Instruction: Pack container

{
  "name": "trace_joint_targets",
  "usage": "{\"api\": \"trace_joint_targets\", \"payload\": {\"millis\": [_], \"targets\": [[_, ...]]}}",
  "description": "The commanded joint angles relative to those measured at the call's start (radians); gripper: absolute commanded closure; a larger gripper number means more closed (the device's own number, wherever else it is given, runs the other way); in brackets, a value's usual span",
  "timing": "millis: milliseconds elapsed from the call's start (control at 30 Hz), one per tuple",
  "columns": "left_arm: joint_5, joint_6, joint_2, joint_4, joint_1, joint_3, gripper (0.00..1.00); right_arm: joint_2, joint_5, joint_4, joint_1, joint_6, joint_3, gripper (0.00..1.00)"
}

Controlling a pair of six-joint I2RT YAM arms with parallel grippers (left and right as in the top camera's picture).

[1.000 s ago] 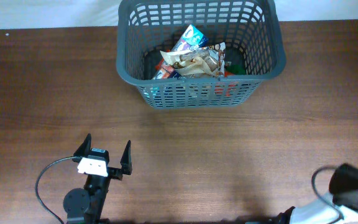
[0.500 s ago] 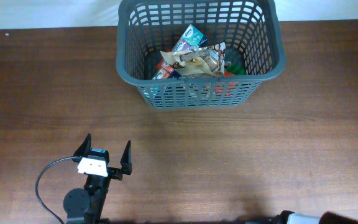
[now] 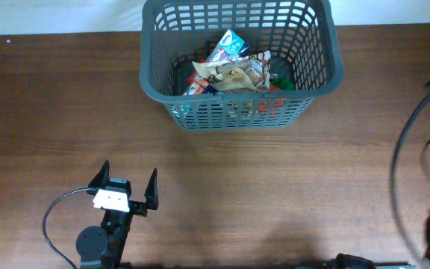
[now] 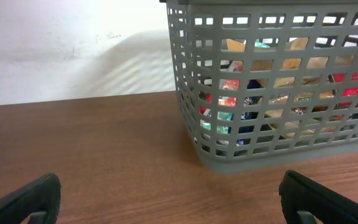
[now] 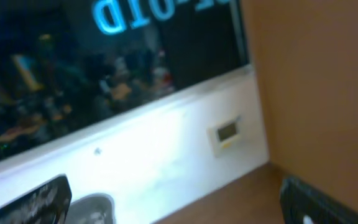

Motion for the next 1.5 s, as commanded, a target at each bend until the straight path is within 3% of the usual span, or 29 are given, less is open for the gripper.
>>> {"api": "trace_joint_targets", "payload": {"millis": [0,467,733,1467], "targets": [[-0.01,0.016,-0.008,-0.003,-0.004,-0.005,0.01,-0.167,-0.042,0.078,0.056,0.005,-0.204,0.01],[-0.01,0.016,-0.008,-0.003,-0.004,-0.005,0.01,-0.604,-0.042,0.153,0.224,0.006,-0.672,0.01],[-0.01,0.015,-0.008,-0.003,-0.004,-0.005,0.01,-0.81,-0.048,0.258,0.232,0.006,-0.927,0.01],[-0.01,0.016,-0.008,-0.003,-0.004,-0.005,0.01,-0.865,-0.05,0.27,0.232,0.006,-1.167,0.01]]}}
